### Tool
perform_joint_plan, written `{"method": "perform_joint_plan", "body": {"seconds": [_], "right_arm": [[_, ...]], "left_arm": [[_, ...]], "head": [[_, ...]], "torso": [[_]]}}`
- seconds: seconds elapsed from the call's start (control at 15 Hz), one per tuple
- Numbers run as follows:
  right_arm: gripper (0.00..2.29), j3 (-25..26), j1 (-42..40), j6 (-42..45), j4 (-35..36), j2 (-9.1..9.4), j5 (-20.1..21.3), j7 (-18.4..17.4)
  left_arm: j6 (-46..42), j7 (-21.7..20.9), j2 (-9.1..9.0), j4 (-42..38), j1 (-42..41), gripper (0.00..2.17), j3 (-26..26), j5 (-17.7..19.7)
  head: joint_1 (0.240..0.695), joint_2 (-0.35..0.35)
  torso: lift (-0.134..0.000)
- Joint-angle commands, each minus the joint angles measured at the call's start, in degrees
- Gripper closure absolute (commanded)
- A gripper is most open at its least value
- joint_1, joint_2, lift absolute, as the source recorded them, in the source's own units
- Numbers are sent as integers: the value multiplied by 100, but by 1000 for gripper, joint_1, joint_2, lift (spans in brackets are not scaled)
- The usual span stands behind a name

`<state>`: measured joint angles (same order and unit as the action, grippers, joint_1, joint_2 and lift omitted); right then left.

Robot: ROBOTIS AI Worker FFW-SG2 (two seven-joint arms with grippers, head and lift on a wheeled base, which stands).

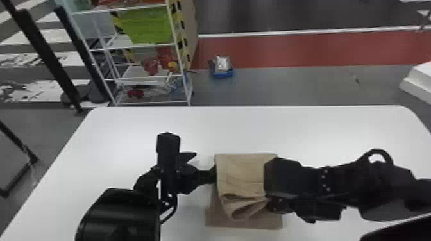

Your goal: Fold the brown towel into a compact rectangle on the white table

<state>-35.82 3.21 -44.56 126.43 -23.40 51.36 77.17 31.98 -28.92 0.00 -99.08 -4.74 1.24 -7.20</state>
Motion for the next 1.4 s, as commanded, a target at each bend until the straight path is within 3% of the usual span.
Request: {"method": "perform_joint_plan", "body": {"seconds": [0.0,0.53,0.67,0.87,1.13,1.27,1.33], "right_arm": [[1227,-21,-39,47,-57,-7,76,116],[1207,-188,-48,30,-224,125,85,116],[674,-232,-57,-23,-250,134,50,116],[599,-170,-66,-111,-198,134,-20,116],[458,49,-162,-357,-39,169,-398,116],[468,550,-154,-814,48,310,-1145,116],[475,770,-136,-832,92,345,-1286,116]], "left_arm": [[-3,-9,-15,3,0,87,-1,-1],[-3,-26,-15,20,0,87,-1,-1],[-3,-26,-15,29,0,87,-10,-1],[-3,-26,-15,55,8,87,-10,-10],[-3,-26,-15,73,17,87,-10,-19],[-3,-26,-15,73,26,87,-19,-27],[-3,-26,-15,73,26,87,-19,-36]], "head": [[695,132],[695,140],[695,142],[695,148],[695,146],[695,147],[695,147]], "torso": [[-124],[-124],[-124],[-124],[-124],[-124],[-124]]}}
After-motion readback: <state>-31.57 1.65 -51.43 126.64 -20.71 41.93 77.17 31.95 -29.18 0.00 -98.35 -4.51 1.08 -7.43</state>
